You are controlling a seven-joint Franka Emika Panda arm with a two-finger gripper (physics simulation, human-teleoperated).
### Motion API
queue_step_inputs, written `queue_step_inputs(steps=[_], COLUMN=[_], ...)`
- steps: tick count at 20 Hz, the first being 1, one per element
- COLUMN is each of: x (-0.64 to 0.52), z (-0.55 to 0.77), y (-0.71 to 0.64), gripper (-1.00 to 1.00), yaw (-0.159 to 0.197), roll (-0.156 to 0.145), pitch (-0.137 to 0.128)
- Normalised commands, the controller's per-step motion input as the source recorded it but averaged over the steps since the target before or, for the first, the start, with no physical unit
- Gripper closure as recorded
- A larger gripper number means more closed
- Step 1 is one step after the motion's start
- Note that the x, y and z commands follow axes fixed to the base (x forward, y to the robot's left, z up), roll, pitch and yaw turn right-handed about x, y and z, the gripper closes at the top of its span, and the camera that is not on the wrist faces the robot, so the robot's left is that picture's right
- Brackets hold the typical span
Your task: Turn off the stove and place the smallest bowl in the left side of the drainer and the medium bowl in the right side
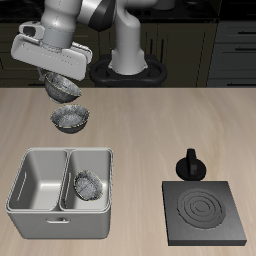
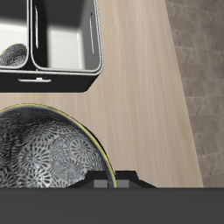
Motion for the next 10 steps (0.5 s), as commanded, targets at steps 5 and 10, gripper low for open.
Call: queue_step_inputs(steps=[5, 10], x=[0.22, 0.3], z=[0.21, 0.18], y=[0.06, -0.11], gripper=[1.0, 1.0], yaw=[-0.008, -0.021], roll=[-0.009, -0.028], pitch=[-0.009, 0.014])
